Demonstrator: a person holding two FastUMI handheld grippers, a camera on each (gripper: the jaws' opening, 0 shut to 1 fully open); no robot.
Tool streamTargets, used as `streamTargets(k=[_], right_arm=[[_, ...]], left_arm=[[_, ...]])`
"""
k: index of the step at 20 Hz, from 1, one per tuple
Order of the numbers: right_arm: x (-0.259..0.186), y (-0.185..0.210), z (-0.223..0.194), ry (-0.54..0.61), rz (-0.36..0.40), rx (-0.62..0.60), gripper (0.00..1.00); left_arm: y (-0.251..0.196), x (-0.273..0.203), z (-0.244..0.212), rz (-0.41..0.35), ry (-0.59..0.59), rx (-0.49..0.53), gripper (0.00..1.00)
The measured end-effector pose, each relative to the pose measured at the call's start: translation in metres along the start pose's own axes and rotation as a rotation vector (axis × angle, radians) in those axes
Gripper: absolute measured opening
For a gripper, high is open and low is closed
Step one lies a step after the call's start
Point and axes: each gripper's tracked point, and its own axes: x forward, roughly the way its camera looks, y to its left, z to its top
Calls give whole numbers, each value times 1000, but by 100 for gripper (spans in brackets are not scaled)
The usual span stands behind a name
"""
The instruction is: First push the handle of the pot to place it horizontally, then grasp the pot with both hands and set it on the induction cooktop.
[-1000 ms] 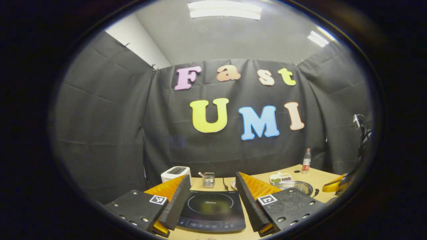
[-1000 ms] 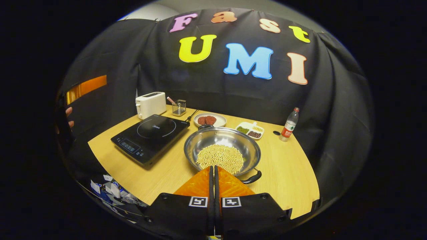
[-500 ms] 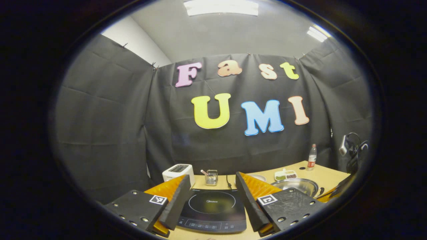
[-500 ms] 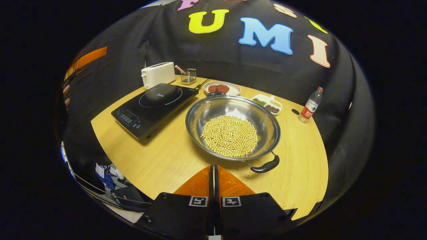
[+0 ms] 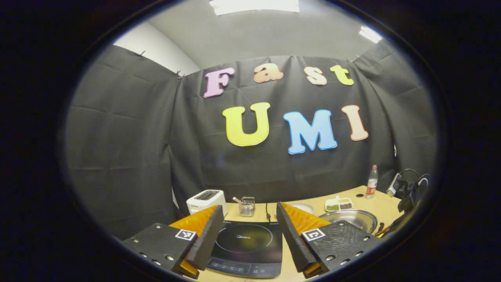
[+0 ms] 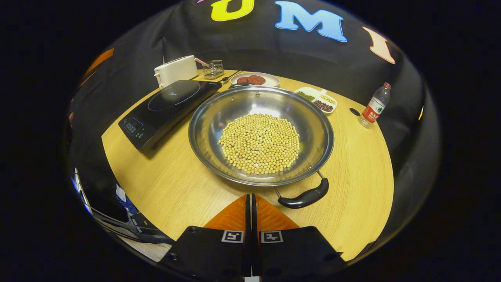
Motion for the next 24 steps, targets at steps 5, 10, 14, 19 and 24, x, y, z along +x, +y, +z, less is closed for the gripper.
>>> streamTargets(k=[5,10,14,19,24], right_arm=[[6,-13,-1,11,3,42,2],[6,-31,-1,11,-13,59,2],[8,-46,1,6,-35,78,2],[12,-65,2,-1,-53,79,2],[12,-86,6,-9,-79,76,2]], left_arm=[[-22,12,-4,-14,13,0,82],[-37,20,-3,-26,12,6,80],[-45,25,-4,-28,19,1,83],[-52,27,-6,-26,24,8,80],[-54,28,-9,-14,31,9,80]])
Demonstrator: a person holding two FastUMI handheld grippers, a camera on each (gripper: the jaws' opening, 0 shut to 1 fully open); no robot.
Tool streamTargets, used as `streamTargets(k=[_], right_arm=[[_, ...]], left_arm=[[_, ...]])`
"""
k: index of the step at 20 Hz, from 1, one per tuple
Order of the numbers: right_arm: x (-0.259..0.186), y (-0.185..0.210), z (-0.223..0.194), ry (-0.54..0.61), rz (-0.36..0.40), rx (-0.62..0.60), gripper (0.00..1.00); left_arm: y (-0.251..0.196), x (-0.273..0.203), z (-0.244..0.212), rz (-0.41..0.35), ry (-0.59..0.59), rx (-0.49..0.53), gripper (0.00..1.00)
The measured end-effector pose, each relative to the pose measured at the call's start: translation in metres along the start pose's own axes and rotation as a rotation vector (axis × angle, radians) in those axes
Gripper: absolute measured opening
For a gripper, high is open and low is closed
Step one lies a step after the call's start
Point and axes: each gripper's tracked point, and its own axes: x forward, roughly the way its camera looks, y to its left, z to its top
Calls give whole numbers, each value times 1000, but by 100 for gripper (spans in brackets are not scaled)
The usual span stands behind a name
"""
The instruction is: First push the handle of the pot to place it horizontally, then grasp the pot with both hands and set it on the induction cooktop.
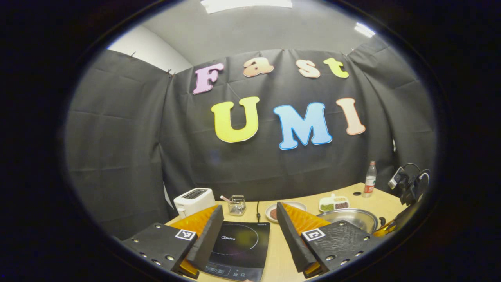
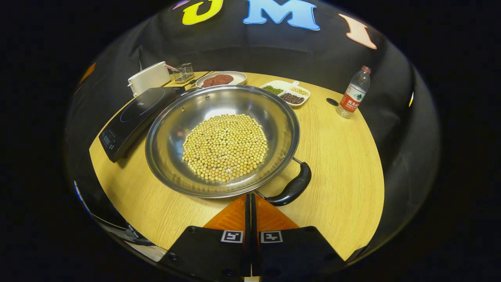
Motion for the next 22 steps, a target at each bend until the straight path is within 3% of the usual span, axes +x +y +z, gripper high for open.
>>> streamTargets(k=[22], right_arm=[[39,-61,35,-13,-54,10,2]], left_arm=[[-9,15,-18,68,53,26,80]])
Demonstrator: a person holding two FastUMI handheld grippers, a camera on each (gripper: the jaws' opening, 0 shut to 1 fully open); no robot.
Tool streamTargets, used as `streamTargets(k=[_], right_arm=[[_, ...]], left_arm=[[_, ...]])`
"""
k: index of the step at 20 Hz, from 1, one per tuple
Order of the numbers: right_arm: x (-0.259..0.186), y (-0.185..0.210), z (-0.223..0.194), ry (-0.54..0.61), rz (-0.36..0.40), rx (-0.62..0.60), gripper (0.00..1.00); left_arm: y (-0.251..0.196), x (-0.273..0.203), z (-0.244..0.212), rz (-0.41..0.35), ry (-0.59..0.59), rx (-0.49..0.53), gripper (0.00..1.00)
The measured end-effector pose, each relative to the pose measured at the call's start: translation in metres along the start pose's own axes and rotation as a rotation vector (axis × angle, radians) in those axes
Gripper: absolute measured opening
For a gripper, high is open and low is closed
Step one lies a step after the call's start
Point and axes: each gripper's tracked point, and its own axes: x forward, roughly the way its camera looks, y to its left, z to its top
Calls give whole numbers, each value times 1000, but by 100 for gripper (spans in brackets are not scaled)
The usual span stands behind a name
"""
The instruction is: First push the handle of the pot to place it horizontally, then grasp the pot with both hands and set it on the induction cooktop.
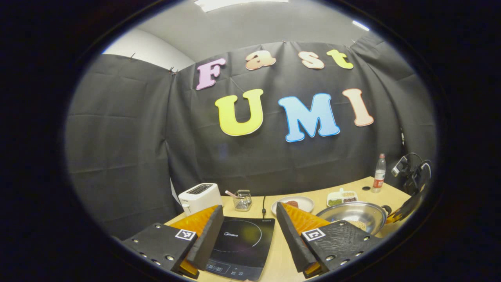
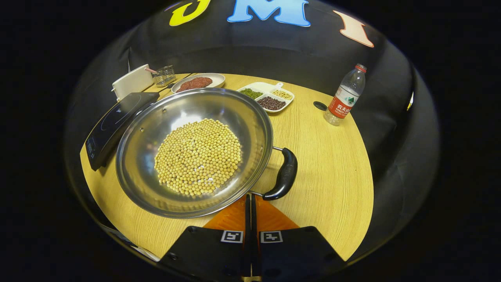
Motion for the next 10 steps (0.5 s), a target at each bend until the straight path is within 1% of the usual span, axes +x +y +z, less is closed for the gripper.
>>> streamTargets(k=[6,10], right_arm=[[13,-14,15,-35,-48,48,2],[6,-14,15,-54,-68,28,2]], left_arm=[[-1,2,-4,6,13,4,81],[-4,5,-8,-6,23,-3,81]])
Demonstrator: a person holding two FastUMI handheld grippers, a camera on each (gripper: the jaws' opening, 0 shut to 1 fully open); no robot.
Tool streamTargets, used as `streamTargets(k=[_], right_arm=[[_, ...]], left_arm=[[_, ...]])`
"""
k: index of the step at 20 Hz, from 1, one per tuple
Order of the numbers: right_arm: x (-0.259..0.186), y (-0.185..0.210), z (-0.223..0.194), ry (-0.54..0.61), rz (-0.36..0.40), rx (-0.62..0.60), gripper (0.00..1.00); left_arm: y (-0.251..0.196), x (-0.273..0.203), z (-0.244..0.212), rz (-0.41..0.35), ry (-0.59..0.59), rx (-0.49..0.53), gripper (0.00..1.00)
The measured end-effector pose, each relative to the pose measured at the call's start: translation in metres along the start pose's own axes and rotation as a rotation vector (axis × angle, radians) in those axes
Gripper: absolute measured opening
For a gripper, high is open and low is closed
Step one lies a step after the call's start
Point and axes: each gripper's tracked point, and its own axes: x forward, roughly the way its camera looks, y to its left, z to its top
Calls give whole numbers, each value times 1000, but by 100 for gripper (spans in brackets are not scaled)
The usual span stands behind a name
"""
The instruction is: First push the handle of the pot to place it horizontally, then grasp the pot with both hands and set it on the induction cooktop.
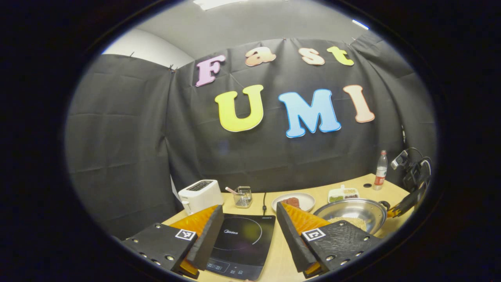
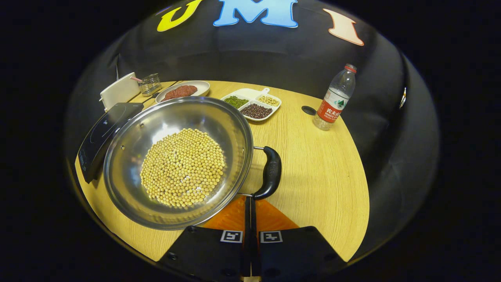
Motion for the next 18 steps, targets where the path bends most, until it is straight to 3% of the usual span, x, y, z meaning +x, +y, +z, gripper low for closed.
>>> streamTargets(k=[5,6,7,8,11,18], right_arm=[[-31,-1,14,-95,-14,26,4],[-37,-1,19,-124,-15,42,7],[-44,0,26,-155,-11,59,19],[-50,0,31,-186,-15,74,36],[-65,-8,47,-263,-50,114,96],[-68,-16,55,-299,-79,170,98]], left_arm=[[-8,8,-3,-30,-2,-15,80],[-10,10,-3,-39,-1,-18,83],[-13,13,-4,-51,0,-21,83],[-17,16,-6,-64,2,-24,83],[-34,28,-12,-130,17,-26,81],[-82,70,-50,-273,130,-70,81]])
